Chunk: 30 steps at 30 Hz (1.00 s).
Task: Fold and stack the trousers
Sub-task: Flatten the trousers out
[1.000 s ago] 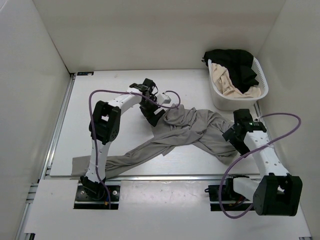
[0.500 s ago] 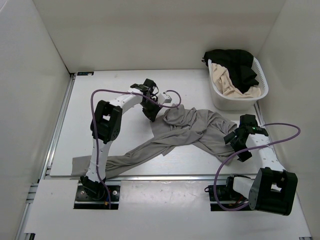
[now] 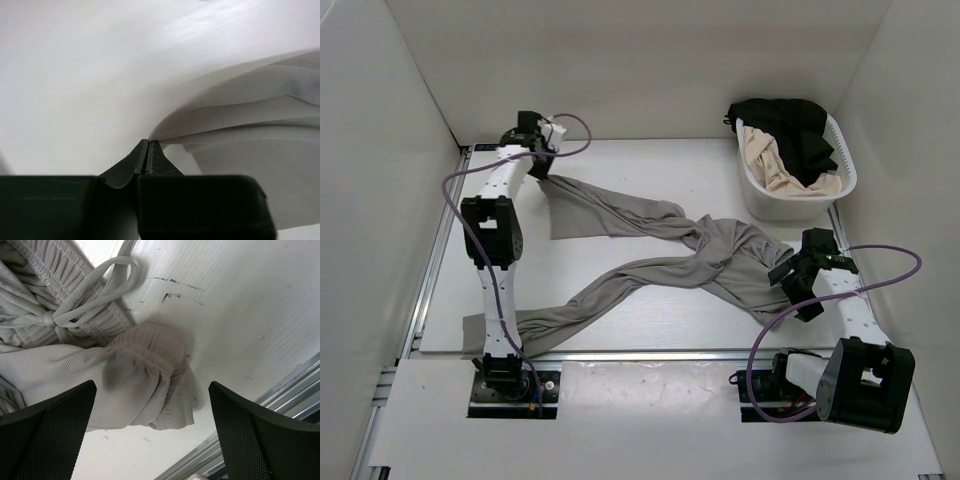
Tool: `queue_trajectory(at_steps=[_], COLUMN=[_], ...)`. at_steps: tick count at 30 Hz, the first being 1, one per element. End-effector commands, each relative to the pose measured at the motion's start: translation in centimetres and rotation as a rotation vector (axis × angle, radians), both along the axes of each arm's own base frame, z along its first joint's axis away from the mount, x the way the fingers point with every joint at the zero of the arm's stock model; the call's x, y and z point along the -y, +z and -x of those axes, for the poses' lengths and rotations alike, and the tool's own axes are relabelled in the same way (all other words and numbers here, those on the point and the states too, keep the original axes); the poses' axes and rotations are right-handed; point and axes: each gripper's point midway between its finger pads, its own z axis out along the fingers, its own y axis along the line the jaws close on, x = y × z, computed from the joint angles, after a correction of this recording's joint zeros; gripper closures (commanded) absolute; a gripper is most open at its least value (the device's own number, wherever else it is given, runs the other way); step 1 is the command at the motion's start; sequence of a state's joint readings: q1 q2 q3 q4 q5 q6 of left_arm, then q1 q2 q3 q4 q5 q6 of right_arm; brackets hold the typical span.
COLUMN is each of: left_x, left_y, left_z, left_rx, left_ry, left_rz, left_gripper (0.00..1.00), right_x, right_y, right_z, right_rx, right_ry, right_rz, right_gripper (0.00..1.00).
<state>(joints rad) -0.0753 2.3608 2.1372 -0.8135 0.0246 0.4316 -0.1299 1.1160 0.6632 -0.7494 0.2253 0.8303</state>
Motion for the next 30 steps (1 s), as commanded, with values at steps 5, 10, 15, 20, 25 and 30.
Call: queue_trajectory(at_steps=[5,10,15,20,25,30], left_x=[-4.4,-5.0,-8.2,-11.0,-14.2,-15.9], left_y=[12.3,12.9,6.2,-1.2,-3.5,-5.4], left_z=[-3.4,3.9,17.9,32.0,38.2,39.8], left_rx=[0.328,0.206,-0.181,-0.532,-0.648,-0.679], left_ry=[0.154,0.030,-0.052,-0.115,-0.106,-0.072], left_rz=[-0.116,-0.139,-0.119,-0.098,-0.167,-0.192], left_gripper=[0.45,0.00,0.00,0.00,0.00,0.00], right_x=[-0.4,1.5,1.0,-0.3,-0.5,-0.3], right_y=[0.3,1.6,0.8,-2.1,-3.3,-3.5], right_z=[-0.7,1.3,2.8,4.2,4.0,3.7], right_rx=[0.035,-0.079,-0.142,-0.217,-0.233,-0.237], right_ry=[0.032,-0.044,-0.055,-0.098,-0.096,-0.089], right_rz=[-0.024,0.075,0.041,-0.042,-0.056,-0.044], right_gripper=[0.02,0.02,0.03,0.03,0.03,0.03])
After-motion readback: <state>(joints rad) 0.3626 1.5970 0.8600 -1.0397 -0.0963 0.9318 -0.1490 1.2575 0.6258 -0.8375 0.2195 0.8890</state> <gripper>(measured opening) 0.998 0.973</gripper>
